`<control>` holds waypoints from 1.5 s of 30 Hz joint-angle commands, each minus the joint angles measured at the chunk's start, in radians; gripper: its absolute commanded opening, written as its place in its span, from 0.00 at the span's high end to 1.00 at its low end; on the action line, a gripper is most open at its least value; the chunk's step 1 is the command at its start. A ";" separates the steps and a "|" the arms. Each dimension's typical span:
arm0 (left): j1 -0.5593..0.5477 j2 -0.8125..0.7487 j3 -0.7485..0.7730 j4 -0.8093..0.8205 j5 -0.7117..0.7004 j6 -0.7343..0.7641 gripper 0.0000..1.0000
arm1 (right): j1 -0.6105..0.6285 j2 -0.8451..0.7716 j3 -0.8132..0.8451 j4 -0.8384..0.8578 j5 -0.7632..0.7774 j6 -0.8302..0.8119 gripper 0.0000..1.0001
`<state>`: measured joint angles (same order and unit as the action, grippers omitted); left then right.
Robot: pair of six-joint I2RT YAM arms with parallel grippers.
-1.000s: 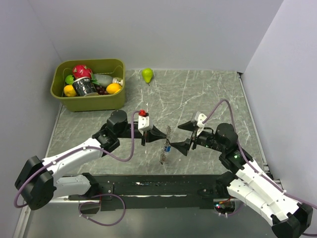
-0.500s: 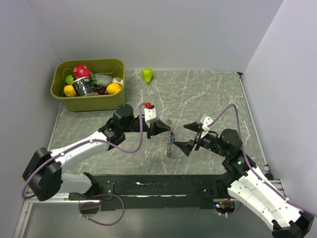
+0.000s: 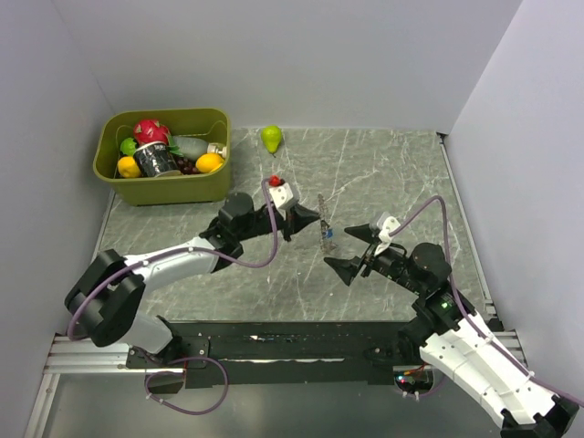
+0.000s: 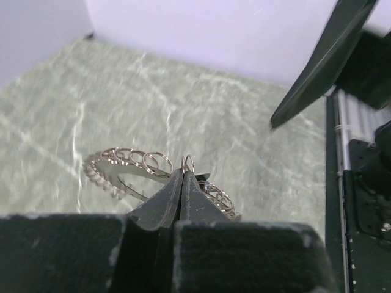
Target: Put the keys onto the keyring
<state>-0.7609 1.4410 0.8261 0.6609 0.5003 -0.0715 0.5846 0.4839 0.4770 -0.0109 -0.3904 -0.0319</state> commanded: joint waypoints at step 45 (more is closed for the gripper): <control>-0.012 -0.511 -0.555 0.124 -0.370 -0.208 0.03 | 0.001 0.269 0.054 0.178 -0.067 0.061 0.00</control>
<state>-0.7692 0.9451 0.2379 0.7383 0.1593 -0.2745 0.5846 0.7345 0.4637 0.0975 -0.4400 0.0227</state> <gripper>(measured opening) 0.884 0.996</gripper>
